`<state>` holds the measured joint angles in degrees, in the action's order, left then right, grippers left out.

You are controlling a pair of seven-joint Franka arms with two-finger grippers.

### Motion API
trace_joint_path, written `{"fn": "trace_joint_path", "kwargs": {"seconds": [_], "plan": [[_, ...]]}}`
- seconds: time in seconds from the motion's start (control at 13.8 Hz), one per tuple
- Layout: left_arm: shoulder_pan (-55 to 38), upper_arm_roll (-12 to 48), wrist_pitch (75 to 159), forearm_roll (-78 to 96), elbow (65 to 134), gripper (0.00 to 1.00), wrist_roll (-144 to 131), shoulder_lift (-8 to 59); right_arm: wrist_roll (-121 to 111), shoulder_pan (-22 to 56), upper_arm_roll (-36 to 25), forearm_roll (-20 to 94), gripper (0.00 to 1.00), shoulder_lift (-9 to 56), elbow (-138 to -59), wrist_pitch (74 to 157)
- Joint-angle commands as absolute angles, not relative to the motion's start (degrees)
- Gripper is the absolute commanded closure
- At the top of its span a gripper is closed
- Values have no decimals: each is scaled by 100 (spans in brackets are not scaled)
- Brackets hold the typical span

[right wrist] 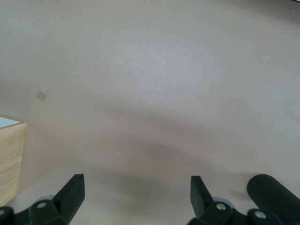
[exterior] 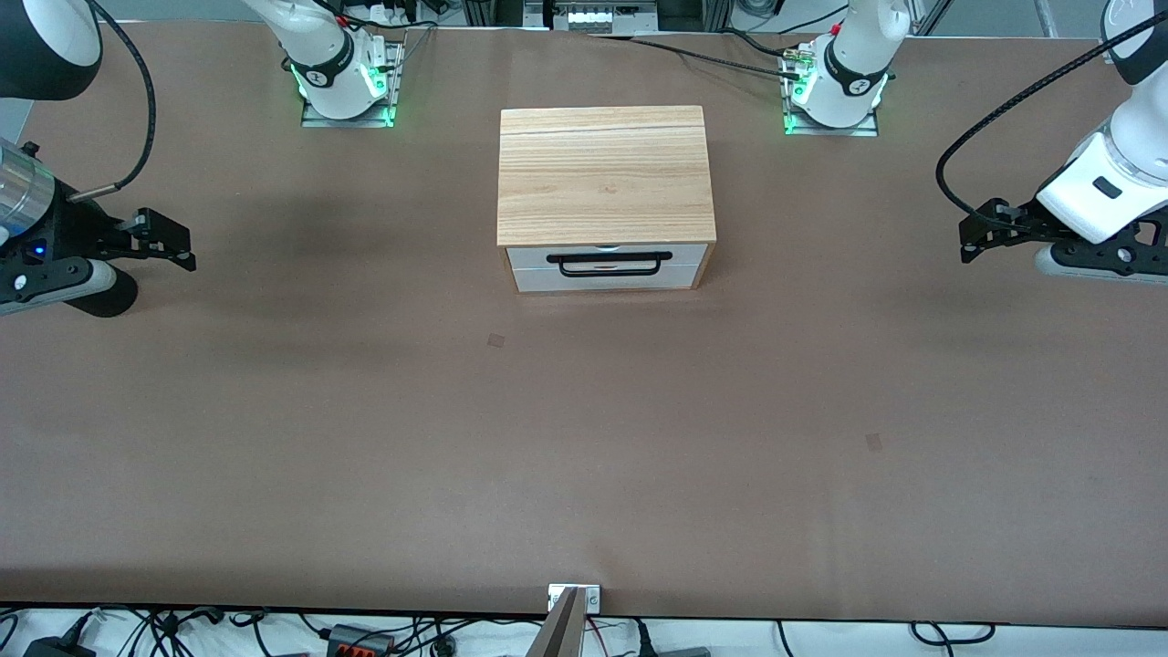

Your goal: Pull top drawer with both arms simultaneously

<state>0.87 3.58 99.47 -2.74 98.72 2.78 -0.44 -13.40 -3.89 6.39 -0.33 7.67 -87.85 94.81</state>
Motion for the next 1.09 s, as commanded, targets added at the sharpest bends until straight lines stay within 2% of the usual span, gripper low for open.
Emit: {"fn": "trace_joint_path", "kwargs": {"seconds": [0.0,0.36,0.51,0.73,1.02], "plan": [[123,352,9861,-220,9826,0,378,-62,-1519,-395,650,-123,0,721,-8763,9448],[123,352,9853,-220,9826,0,369,-62,-1521,-431,615,-97,0,721,-8763,9422],[123,351,9835,-220,9826,0,369,-53,-1424,-421,650,-280,0,965,-8789,9518],[123,369,9318,-72,9800,0,360,-44,-1442,-387,650,-219,0,801,-8771,9457],[263,334,8668,973,9791,0,378,140,-1468,-422,624,-141,0,642,-8763,9343]]}}
